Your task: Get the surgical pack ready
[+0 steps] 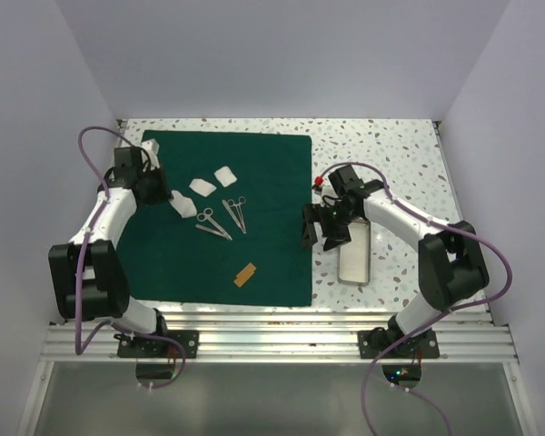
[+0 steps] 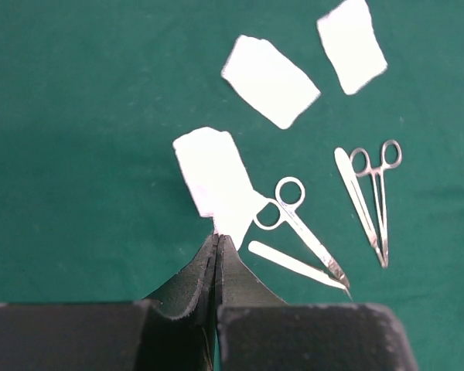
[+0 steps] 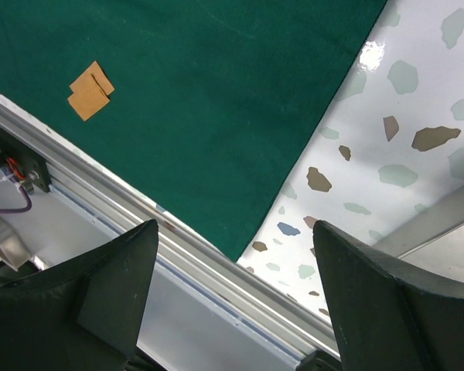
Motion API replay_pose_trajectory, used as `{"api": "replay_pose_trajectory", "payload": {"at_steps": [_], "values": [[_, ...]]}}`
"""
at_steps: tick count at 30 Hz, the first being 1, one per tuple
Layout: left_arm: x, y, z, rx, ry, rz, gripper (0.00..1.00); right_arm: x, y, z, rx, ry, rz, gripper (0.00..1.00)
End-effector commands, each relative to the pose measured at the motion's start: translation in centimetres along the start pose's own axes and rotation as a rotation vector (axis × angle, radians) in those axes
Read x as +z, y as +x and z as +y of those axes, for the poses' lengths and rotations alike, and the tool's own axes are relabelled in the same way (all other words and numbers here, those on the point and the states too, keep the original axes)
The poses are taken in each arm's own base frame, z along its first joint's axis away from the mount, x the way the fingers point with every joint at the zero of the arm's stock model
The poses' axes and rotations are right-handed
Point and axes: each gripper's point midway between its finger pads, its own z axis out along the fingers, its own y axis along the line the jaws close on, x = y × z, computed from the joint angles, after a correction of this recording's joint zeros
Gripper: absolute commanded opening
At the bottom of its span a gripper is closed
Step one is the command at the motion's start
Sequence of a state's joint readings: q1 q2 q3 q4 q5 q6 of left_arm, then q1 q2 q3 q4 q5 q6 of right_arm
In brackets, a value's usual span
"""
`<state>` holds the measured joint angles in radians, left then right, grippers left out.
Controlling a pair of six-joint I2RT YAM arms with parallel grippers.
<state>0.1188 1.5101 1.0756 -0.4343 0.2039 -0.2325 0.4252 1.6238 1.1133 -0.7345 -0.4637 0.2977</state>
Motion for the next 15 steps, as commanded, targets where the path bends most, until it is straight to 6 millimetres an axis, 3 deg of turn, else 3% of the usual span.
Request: {"api": "replay_pose_trajectory", "payload": {"at_steps": [1,5,11,15], "values": [[0.1,-1.5,-1.7,0.136,0.104,-0.027,0.0,-0.6,-1.2,1.1,-0.023,-0.033,-0.025,0.85],[0.5,-0.8,-2.1,0.327,0.18,0.007,0.0,-0.7,-1.1,1.4,-0.017,-0.046,-0.017,0.85],[0.6,-2.7,-0.7,0.542,0.138,-0.087,0.0,-0.5,-0.8,2.1,-0.016,-0.079,-0.014,0.84],[2.0,-1.0,-1.2,0.582,0.273,0.032,0.0,-0.2,0.0,2.2,-0.02,-0.087,-0.003,0.84]]}}
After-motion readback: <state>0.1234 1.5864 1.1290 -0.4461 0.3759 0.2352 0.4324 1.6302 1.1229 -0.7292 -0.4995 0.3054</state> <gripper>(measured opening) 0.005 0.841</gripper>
